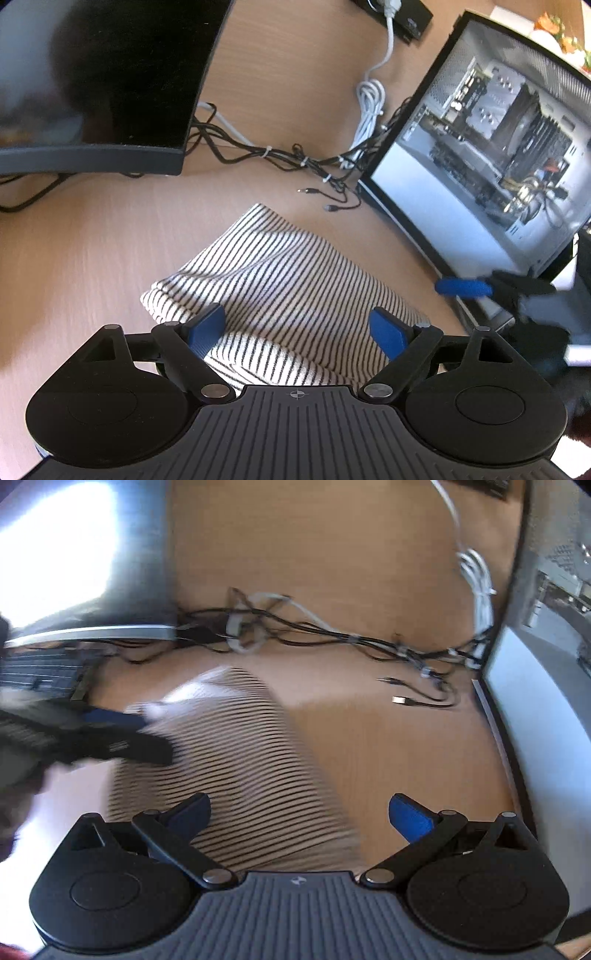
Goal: Fold clothes
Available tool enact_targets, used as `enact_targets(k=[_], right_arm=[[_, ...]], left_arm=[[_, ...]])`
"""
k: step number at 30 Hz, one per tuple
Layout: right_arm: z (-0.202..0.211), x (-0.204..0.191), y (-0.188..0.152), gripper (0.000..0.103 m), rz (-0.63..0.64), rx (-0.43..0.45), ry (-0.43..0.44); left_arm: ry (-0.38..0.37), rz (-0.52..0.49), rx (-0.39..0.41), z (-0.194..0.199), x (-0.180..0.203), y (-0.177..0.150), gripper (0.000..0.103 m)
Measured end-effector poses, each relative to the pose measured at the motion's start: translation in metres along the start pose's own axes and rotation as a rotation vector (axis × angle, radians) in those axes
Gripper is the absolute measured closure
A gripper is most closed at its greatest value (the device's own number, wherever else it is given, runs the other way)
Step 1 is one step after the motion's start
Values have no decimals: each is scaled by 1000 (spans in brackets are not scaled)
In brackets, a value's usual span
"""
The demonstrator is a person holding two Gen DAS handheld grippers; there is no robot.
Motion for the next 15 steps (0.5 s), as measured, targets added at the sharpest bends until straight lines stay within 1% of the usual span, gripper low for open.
enact_targets(k=[2,4,6,8,10,12,14,15], right_arm=[[0,-13,-9,0,20,-18,17],[-9,-13,-15,0,32,-37,6],[-18,-13,-20,0,43,-57,-4],[-22,-11,-21,0,51,-60,14],[-24,-11,-22,0,82,-45,32],[-24,-10,-26,0,102,-31,51],[-22,-9,-28,0,124,-18,68],[-22,-9,-28,0,142,-6,77]], left_arm=[[-10,6,6,-1,-2,-1,13],[-13,17,11,-1,-2,-1,13],[7,32,14,-1,-2,0,13],[42,30,19,-1,1,0,13],[96,40,28,1,3,0,13],[165,80,51,9,7,3,13],[223,143,100,22,12,6,12],[252,171,130,30,15,6,9]])
Point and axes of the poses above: each gripper's, at about its wrist camera, not at the fingertips, and z roughly against the way its jaws point, x to its right, y to its top, the point moved 10 cm from there along -z, roughly the way its jaws point, and after that the axes turned 3 degrees about y, right-handed, at the moved point
